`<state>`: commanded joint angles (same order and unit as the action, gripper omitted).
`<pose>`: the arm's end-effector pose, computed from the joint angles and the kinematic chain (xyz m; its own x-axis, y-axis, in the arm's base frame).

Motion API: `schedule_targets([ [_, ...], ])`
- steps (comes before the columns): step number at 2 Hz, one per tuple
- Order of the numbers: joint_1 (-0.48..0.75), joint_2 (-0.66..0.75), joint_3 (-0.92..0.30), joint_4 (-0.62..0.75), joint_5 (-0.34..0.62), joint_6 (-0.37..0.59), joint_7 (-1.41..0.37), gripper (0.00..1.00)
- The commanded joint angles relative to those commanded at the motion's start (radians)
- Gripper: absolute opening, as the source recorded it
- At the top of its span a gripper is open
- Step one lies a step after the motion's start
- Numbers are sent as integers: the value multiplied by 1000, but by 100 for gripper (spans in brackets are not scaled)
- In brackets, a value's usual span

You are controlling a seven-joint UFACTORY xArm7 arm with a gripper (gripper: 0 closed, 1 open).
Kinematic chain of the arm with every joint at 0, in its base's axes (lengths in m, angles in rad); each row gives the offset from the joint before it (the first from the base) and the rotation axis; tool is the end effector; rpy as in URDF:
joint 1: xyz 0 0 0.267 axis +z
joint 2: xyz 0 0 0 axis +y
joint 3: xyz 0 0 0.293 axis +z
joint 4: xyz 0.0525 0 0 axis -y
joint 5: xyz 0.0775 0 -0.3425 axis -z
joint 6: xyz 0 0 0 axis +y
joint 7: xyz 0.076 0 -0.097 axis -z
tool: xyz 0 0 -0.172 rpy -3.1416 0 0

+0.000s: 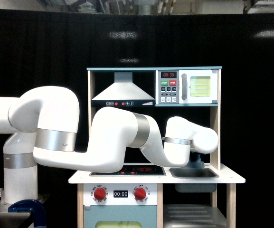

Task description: Turn on the faucet

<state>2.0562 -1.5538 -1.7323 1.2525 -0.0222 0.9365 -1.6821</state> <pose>0.5000 0.2310 0.1740 0.0091 0.0867 0.9962 0.9847 0.1725 -0.0240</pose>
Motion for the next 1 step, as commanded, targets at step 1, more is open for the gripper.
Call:
schedule_targets([
  [1, -204, 20, 31, -134, -17, 71, 30, 100],
])
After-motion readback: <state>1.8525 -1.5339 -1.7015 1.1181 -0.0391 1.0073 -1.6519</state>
